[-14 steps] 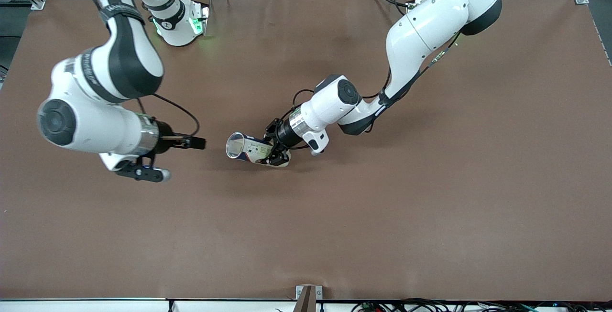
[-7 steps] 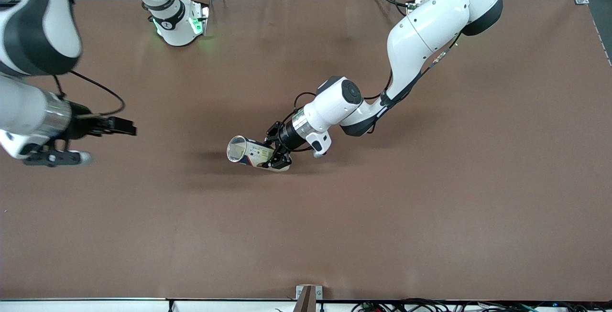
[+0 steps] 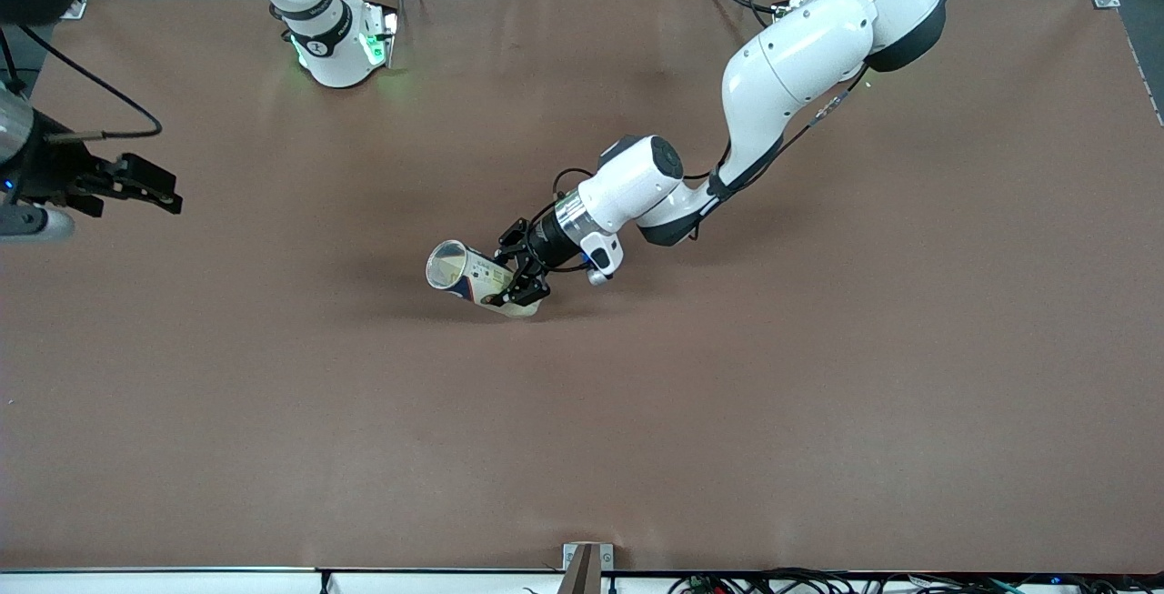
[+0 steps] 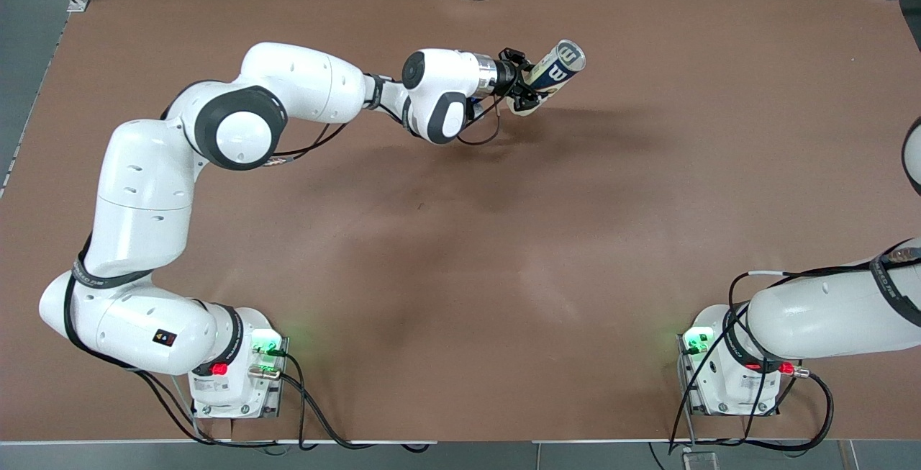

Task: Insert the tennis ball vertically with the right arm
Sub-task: 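Open the right gripper and withdraw it while the left gripper lowers the can, then stand the can upright on the table and open the left gripper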

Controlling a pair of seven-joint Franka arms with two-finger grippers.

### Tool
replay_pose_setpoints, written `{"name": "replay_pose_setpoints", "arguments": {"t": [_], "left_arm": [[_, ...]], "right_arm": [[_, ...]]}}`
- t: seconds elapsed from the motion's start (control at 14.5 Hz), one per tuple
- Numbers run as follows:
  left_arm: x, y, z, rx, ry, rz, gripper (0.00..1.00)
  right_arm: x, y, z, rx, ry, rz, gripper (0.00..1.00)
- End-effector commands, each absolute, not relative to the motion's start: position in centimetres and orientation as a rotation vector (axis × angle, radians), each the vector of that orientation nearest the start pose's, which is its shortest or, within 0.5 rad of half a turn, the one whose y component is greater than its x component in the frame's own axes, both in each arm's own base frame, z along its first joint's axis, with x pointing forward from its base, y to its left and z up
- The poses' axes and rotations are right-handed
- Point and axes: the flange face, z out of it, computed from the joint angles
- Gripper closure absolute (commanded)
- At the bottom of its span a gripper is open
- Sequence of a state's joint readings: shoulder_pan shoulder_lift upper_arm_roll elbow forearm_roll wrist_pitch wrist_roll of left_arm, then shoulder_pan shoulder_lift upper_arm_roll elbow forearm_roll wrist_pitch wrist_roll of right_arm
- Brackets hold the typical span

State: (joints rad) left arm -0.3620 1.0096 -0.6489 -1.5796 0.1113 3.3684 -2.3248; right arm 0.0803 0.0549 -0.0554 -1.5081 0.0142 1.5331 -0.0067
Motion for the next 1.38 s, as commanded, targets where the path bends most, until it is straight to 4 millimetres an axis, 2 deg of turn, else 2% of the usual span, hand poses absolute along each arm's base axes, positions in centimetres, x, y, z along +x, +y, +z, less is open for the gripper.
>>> {"name": "replay_pose_setpoints", "arguments": {"t": [0.0, 0.34, 0.41, 0.48, 0.62, 0.9, 1.1, 1.31], "left_arm": [[48.3, -55.2, 23.3, 1.312, 1.653, -0.566, 0.44], [46.5, -56.0, 20.4, 1.319, 1.674, -0.612, 0.44], [45.7, -56.6, 20.2, 1.320, 1.664, -0.621, 0.44], [45.5, -56.6, 20.1, 1.316, 1.658, -0.622, 0.44], [45.3, -56.7, 19.4, 1.318, 1.659, -0.625, 0.44], [45.3, -56.3, 18.6, 1.329, 1.644, -0.620, 0.44], [45.6, -55.5, 17.1, 1.355, 1.634, -0.613, 0.44], [46.1, -54.4, 16.6, 1.361, 1.646, -0.605, 0.44]], "right_arm": [[55.3, 2.1, 63.3, -3.159, -0.079, 0.000, 0.00], [55.4, 1.7, 64.6, -3.157, -0.065, -0.097, 0.00], [55.3, 1.7, 64.7, -3.156, -0.067, -0.095, 0.00], [54.7, 1.6, 65.7, -3.155, -0.065, -0.121, 0.00], [54.7, 1.8, 66.2, -3.152, -0.067, -0.143, 0.00], [54.8, 1.8, 66.4, -3.146, -0.065, -0.160, 0.00], [55.1, 1.9, 66.4, -3.138, -0.067, -0.190, 0.00], [55.1, 1.9, 66.8, -3.136, -0.058, -0.198, 0.00]]}}
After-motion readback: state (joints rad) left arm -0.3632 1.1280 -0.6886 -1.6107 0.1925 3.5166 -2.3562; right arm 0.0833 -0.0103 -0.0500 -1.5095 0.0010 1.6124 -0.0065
